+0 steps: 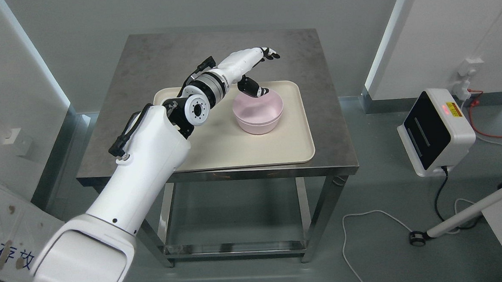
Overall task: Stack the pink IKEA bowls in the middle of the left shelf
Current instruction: 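Lift the bowl and lower it into the other pink bowl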
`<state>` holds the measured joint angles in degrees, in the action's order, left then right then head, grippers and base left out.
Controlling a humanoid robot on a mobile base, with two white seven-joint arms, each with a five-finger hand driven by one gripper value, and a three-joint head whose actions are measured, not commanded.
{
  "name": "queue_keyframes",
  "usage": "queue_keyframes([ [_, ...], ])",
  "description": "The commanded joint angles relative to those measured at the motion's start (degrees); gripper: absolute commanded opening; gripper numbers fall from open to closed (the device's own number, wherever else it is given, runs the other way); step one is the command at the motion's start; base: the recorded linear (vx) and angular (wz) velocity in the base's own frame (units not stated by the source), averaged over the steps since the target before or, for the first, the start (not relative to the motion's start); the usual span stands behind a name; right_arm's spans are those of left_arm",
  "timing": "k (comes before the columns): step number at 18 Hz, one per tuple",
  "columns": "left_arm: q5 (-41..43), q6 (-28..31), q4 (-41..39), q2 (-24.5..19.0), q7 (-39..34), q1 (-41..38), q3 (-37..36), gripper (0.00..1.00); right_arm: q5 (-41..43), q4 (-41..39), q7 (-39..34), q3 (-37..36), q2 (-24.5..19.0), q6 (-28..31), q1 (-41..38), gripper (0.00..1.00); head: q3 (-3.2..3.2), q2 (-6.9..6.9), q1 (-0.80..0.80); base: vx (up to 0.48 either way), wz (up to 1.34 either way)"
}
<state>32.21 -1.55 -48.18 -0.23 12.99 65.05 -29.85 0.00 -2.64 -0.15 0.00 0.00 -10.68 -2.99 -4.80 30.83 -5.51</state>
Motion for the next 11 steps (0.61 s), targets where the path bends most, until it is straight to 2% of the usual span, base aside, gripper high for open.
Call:
queue_keyframes([
  [1, -10.54, -0.56, -11.38, -0.77, -6.74, -3.86, 10.59, 0.84, -0.44, 0.00, -0.03, -0.53, 1.00, 0.05, 0.00, 1.00, 0.00, 0.00, 0.00, 0.000, 0.00],
  [2, -17.64, -0.64, -16.11, -0.77, -6.40, -5.96, 11.65, 0.86, -0.44, 0.00, -0.03, -0.53, 1.00, 0.05, 0.00, 1.00, 0.00, 0.00, 0.00, 0.000, 0.00],
  [3, -24.06, -0.73, -21.90, -0.77, -3.44, -9.12, 11.57, 0.88, -0.44, 0.00, -0.03, -0.53, 1.00, 0.05, 0.00, 1.00, 0.00, 0.00, 0.00, 0.000, 0.00],
  [4, -26.91, -0.56, -26.57, -0.77, 1.64, -12.11, 11.57, 0.88, -0.44, 0.00, -0.03, -0.53, 1.00, 0.05, 0.00, 1.00, 0.00, 0.00, 0.00, 0.000, 0.00],
  [5, -27.03, -0.56, -30.53, -0.77, 8.48, -15.27, 11.57, 0.89, -0.44, 0.00, -0.03, -0.53, 1.00, 0.05, 0.00, 1.00, 0.00, 0.00, 0.00, 0.000, 0.00],
  [7, -26.24, -0.73, -31.80, -0.77, 14.33, -18.80, 11.31, 0.90, -0.44, 0.00, -0.03, -0.53, 1.00, 0.05, 0.00, 1.00, 0.00, 0.00, 0.00, 0.000, 0.00],
  [11, -17.48, -4.59, -31.28, -0.77, 14.43, -22.94, 12.09, 0.92, -0.44, 0.00, -0.03, -0.53, 1.00, 0.05, 0.00, 1.00, 0.00, 0.00, 0.00, 0.000, 0.00],
])
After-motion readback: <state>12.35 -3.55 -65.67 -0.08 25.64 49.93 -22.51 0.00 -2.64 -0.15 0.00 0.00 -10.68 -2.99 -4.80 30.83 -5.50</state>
